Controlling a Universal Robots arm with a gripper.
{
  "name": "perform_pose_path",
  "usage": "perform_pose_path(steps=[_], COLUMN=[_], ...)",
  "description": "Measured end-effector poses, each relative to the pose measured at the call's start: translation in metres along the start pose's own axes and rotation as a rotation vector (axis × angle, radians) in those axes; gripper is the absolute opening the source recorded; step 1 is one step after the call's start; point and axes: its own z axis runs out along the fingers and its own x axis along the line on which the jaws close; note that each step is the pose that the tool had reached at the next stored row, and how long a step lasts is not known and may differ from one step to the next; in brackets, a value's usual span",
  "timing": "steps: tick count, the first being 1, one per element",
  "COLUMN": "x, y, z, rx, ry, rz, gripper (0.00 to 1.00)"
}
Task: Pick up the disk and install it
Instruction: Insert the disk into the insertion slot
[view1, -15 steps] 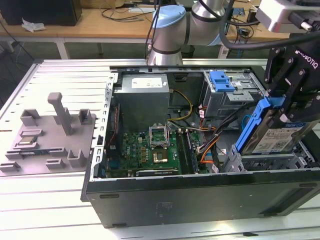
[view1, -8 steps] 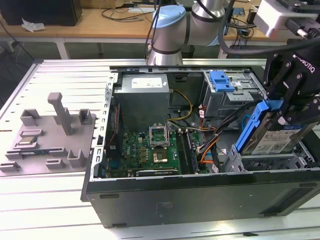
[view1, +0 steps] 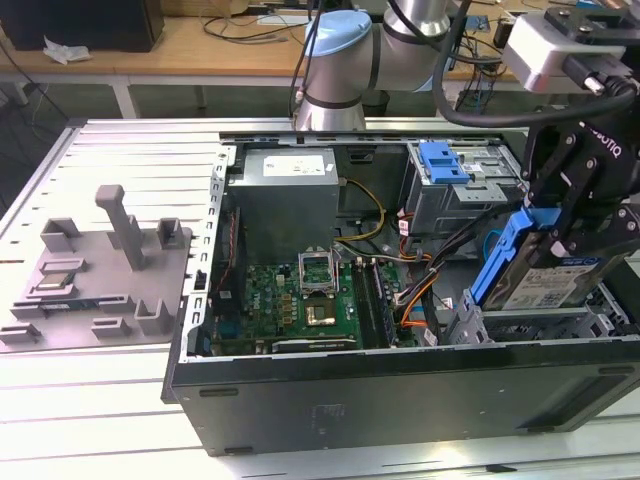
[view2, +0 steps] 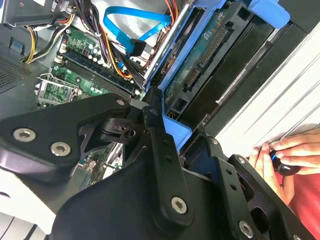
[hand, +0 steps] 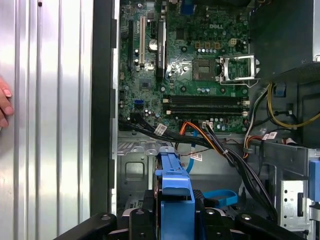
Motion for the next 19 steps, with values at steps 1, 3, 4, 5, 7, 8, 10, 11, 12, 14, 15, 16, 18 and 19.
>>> perform_pose_path(steps=[1, 3, 4, 5, 7, 8, 10, 11, 12, 14, 15, 16, 18, 19], x=[0.0000, 0.0001, 0.0001, 0.0001, 0.0002, 0.0002, 0.0002, 0.0002, 0.0002, 0.0002, 0.0002, 0.0002, 0.0002, 0.0002], y=[0.0000, 0.0000, -0.0001, -0.0001, -0.0001, -0.0001, -0.0001, -0.0001, -0.0001, -0.0001, -0.0001, -0.0001, -0.0001, -0.0001], z=[0.0009, 0.0027, 0.0034, 0.0041, 0.0050, 0.0050, 0.0051, 0.0051, 0.0052, 0.0052, 0.0052, 0.0052, 0.0052, 0.0052], rx=[0.0000, 0.0000, 0.0000, 0.0000, 0.0001, 0.0000, 0.0000, 0.0000, 0.0001, 0.0000, 0.0000, 0.0000, 0.0000, 0.0000], ry=[0.0000, 0.0000, 0.0001, 0.0000, 0.0001, 0.0002, 0.0001, -0.0001, -0.0002, 0.0000, 0.0001, 0.0000, 0.0000, 0.0001], rz=[0.000, 0.000, 0.000, 0.000, 0.000, 0.000, 0.000, 0.000, 0.000, 0.000, 0.000, 0.000, 0.000, 0.000], gripper=[0.37, 0.37, 0.37, 0.37, 0.37, 0.37, 0.37, 0.37, 0.37, 0.50, 0.50, 0.56, 0.56, 0.56])
